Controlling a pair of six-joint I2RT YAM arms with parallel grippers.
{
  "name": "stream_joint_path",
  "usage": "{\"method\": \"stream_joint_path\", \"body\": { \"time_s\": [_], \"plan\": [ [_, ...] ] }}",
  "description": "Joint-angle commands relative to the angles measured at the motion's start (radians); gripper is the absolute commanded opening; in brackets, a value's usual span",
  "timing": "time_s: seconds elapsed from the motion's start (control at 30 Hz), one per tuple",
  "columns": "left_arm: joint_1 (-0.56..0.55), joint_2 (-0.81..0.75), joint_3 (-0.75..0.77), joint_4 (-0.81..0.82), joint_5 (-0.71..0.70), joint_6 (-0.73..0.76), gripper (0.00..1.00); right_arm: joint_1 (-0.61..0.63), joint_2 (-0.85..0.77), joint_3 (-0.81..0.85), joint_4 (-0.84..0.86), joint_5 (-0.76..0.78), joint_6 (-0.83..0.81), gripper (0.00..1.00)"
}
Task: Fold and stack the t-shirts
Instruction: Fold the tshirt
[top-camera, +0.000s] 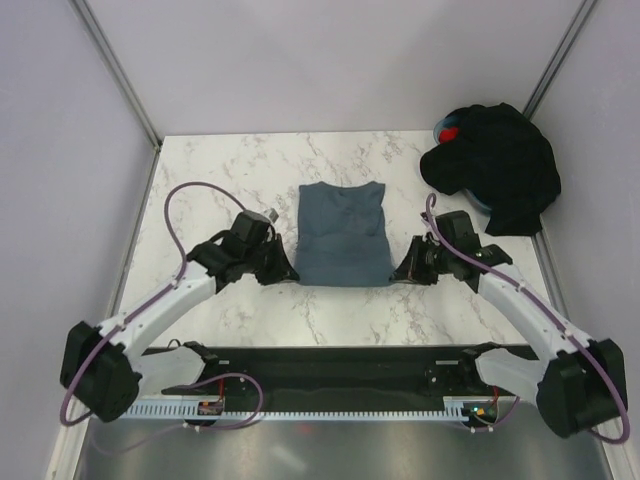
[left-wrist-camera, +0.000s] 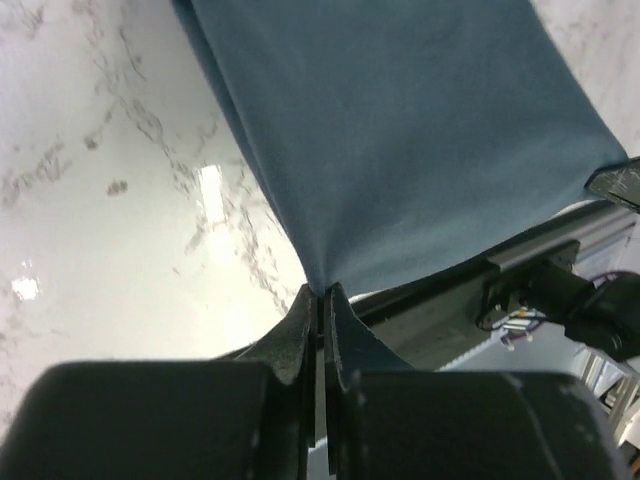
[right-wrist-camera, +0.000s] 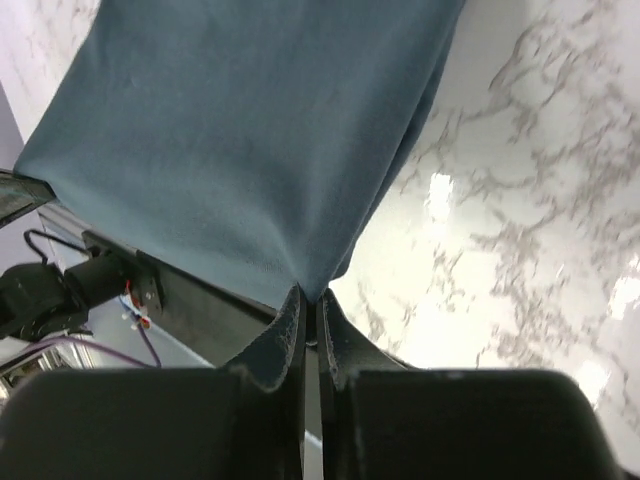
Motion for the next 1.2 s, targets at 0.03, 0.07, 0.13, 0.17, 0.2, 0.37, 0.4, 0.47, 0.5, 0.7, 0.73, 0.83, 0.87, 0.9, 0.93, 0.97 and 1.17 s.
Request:
{"method": "stream_joint_path", "body": {
  "time_s": [0.03,0.07,0.13,0.17,0.2,0.37,0.4,0.47,0.5,0.7,0.73,0.83,0.87,0.9,0.93,0.97,1.17],
  "plan": [
    [-0.020,-0.140,0.039,-0.201,0.009,-0.043,0.02,0.040,-0.134,0.075,-0.241,0.039,0.046,0.00],
    [-0.020,-0.170,0.055,-0.220,-0.001,-0.043,0.02,0.048,-0.147,0.089,-0.259,0.045,0.049,0.00],
    [-0.020,-0.181,0.113,-0.266,-0.011,-0.032,0.02,0.051,-0.163,0.144,-0.310,0.058,0.046,0.00],
    [-0.020,-0.178,0.131,-0.275,-0.025,-0.026,0.02,0.053,-0.161,0.164,-0.322,0.064,0.031,0.00],
    [-0.020,-0.163,0.171,-0.295,-0.034,-0.014,0.02,0.051,-0.145,0.205,-0.346,0.070,0.023,0.00],
    [-0.008,-0.062,0.274,-0.321,-0.094,0.020,0.04,0.050,-0.039,0.330,-0.380,0.157,-0.038,0.00],
    [-0.007,-0.024,0.306,-0.320,-0.105,0.029,0.04,0.047,0.001,0.370,-0.380,0.173,-0.055,0.00],
    [0.007,0.021,0.358,-0.320,-0.125,0.045,0.04,0.038,0.044,0.426,-0.382,0.209,-0.072,0.00],
    [0.013,0.041,0.375,-0.315,-0.126,0.060,0.04,0.031,0.087,0.446,-0.382,0.217,-0.092,0.00],
    [0.087,0.211,0.504,-0.301,-0.126,0.111,0.04,-0.016,0.265,0.604,-0.376,0.225,-0.148,0.00],
    [0.098,0.251,0.516,-0.300,-0.122,0.117,0.04,-0.024,0.286,0.626,-0.376,0.226,-0.156,0.00],
    [0.136,0.306,0.567,-0.297,-0.110,0.140,0.04,-0.039,0.375,0.707,-0.377,0.231,-0.178,0.00],
    [0.145,0.343,0.595,-0.295,-0.102,0.153,0.04,-0.044,0.423,0.747,-0.377,0.226,-0.184,0.00],
    [0.163,0.366,0.610,-0.293,-0.100,0.161,0.04,-0.047,0.447,0.766,-0.376,0.225,-0.187,0.00],
    [0.173,0.388,0.625,-0.295,-0.099,0.172,0.04,-0.051,0.472,0.782,-0.374,0.223,-0.188,0.00],
    [0.182,0.432,0.656,-0.293,-0.099,0.186,0.04,-0.055,0.521,0.818,-0.376,0.225,-0.194,0.00],
    [0.251,0.599,0.788,-0.292,-0.068,0.209,0.03,-0.068,0.722,0.956,-0.348,0.226,-0.188,0.00]
  ]
}}
